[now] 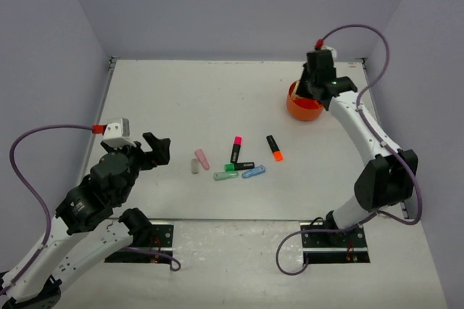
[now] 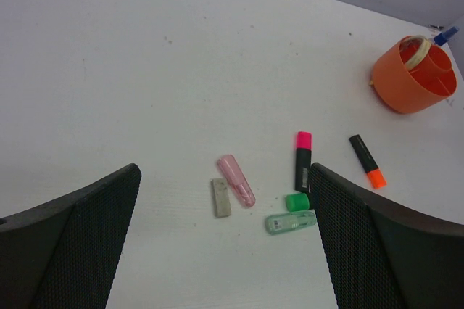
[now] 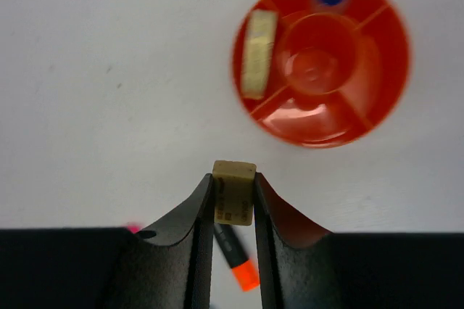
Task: Sort the stationery into containers
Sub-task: Place the stationery in the storage box, then pick up the stationery from the center of the board, then place the stationery in the storage box, then pick up the pen from the center of the board.
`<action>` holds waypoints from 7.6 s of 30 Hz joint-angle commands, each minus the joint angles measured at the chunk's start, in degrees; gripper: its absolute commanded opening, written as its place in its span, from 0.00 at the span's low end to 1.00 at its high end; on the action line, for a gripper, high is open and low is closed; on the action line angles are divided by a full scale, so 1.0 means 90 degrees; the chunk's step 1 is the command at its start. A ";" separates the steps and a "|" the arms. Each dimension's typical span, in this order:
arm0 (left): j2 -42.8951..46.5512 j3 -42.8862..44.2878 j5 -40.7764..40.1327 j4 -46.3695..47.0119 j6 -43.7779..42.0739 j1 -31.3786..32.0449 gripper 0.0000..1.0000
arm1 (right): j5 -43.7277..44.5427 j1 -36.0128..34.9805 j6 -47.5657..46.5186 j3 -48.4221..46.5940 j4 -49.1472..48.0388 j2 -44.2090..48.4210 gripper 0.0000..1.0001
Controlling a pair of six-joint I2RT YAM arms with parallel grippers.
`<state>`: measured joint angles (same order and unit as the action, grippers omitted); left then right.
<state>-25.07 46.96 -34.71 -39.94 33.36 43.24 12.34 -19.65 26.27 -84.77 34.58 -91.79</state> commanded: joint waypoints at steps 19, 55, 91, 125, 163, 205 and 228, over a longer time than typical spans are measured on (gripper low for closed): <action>-0.0026 -0.0149 0.0379 0.0473 -0.0338 0.0000 1.00 | 0.1313 0.2153 -0.0634 -0.1585 -0.0131 -0.1593 0.17; 0.0089 -0.0159 0.0359 0.0463 -0.0327 0.0000 1.00 | -0.0026 0.2153 -0.0427 -0.1559 0.0226 -0.2011 0.44; 0.0230 -0.0081 -0.0107 0.0226 -0.0049 0.0007 1.00 | -0.0341 -0.4877 0.1294 -0.1690 -0.0323 -0.3573 0.44; 0.0305 -0.0120 -0.0021 0.0279 -0.0075 0.0001 1.00 | 0.0300 -0.5015 0.1237 -0.1635 -0.0209 -0.3593 0.14; -0.0545 -0.0187 0.0712 0.0561 -0.0455 0.0000 1.00 | 0.0190 0.2154 -0.0850 -0.1183 -0.0080 -0.1901 0.17; -0.0607 -0.0179 0.0644 0.0555 -0.0455 0.0000 1.00 | -0.0280 -0.1189 -0.0783 0.1626 -0.0362 0.1253 0.51; -0.0630 -0.0179 0.0654 0.0546 -0.0445 0.0000 1.00 | 0.0160 -0.1532 -0.0563 0.2256 -0.0070 -0.0552 0.48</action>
<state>-31.21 46.02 -28.71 -36.97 30.39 43.24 11.09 -33.43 20.40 -63.17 32.98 -95.43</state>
